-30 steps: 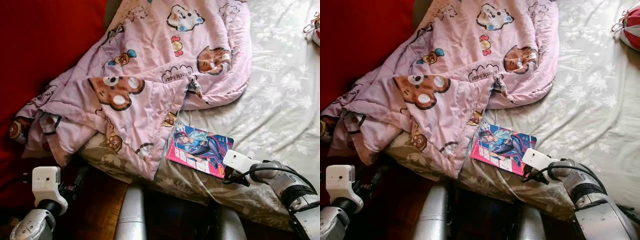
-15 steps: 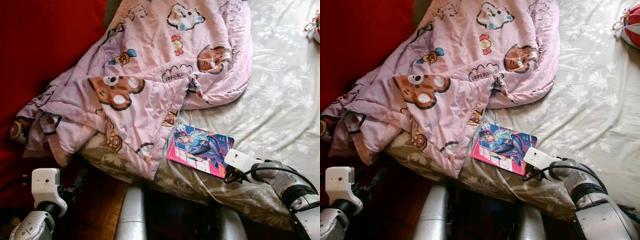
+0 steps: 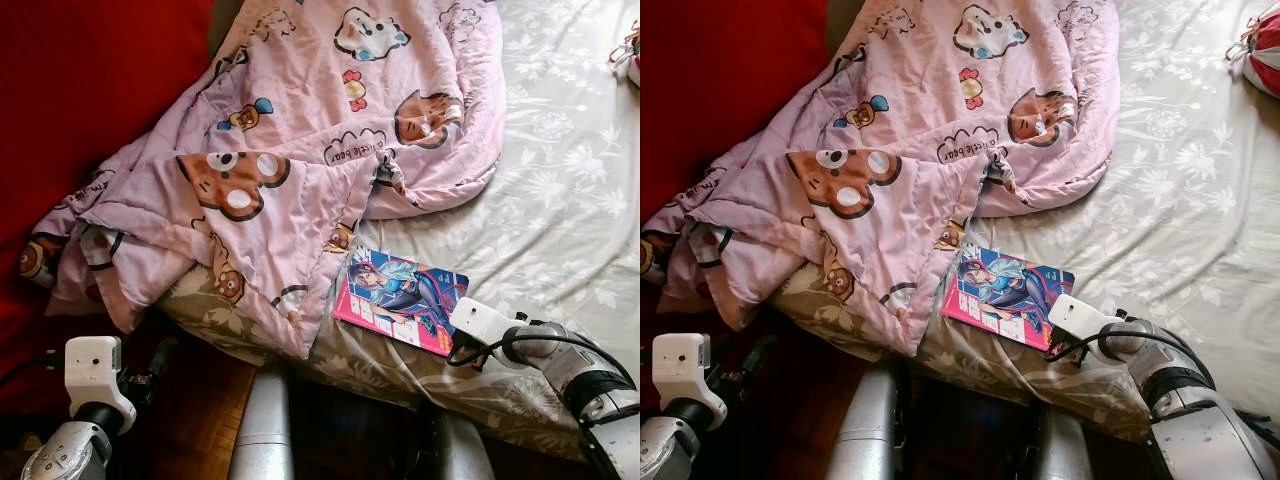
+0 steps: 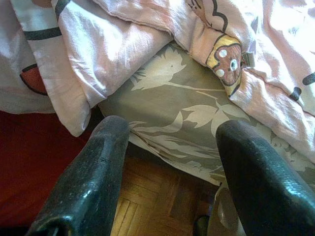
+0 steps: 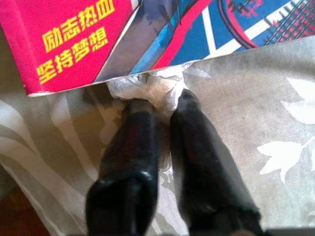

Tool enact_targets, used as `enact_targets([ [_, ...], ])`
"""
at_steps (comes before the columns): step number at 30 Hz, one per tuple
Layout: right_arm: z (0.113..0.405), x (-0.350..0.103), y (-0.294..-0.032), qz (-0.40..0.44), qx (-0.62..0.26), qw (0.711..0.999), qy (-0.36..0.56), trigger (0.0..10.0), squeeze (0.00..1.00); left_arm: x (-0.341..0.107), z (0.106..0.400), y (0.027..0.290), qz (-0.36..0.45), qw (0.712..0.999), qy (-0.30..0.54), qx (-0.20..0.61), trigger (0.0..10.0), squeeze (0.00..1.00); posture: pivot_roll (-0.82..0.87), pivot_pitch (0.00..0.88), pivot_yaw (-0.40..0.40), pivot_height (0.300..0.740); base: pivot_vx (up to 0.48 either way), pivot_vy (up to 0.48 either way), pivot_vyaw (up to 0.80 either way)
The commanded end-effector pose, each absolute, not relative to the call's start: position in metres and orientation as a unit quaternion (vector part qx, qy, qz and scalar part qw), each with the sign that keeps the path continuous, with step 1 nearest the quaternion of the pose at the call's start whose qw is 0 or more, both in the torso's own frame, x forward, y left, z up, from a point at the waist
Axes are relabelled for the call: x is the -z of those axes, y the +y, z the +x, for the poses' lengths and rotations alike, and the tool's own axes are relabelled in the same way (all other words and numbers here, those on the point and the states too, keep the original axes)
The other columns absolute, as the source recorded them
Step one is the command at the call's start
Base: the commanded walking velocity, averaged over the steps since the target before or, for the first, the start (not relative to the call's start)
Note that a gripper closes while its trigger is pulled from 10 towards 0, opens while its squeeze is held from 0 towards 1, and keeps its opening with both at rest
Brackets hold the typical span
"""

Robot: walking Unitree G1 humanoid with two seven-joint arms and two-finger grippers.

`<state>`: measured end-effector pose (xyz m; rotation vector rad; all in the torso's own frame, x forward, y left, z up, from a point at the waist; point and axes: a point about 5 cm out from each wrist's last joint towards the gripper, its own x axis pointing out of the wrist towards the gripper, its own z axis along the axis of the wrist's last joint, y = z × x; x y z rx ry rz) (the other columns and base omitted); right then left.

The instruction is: Clean up the room

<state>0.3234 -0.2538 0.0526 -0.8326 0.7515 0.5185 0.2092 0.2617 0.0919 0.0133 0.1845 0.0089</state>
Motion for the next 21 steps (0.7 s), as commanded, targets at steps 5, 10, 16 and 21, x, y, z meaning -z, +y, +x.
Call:
enact_targets([
  [5, 0.307, -0.036, -0.263, -0.318, -0.204, 0.850, 0.366, 0.0, 0.00, -0.079, 0.204, 0.264, 0.005, 0.993, 0.116, -0.012, 10.0, 0.00, 0.31, 0.286, 0.074, 0.611, 0.000, 0.000, 0.00],
  [10, 0.290, -0.027, -0.281, -0.221, -0.137, 0.904, 0.338, 0.0, 0.00, -0.070, 0.217, 0.264, -0.001, 0.993, 0.116, -0.016, 10.0, 0.00, 0.27, 0.224, 0.060, 0.611, 0.000, 0.000, 0.00],
  [16, 0.283, -0.029, -0.287, -0.088, -0.080, 0.959, 0.259, 0.0, 0.00, -0.063, 0.230, 0.262, -0.011, 0.993, 0.111, -0.022, 10.0, 0.00, 0.23, 0.148, 0.037, 0.611, 0.000, 0.000, 0.00],
  [21, 0.264, -0.028, -0.281, 0.035, -0.008, 0.988, 0.151, 0.0, 0.00, -0.049, 0.237, 0.260, -0.018, 0.992, 0.119, -0.025, 10.0, 0.00, 0.17, 0.040, 0.004, 0.611, 0.000, 0.000, 0.00],
])
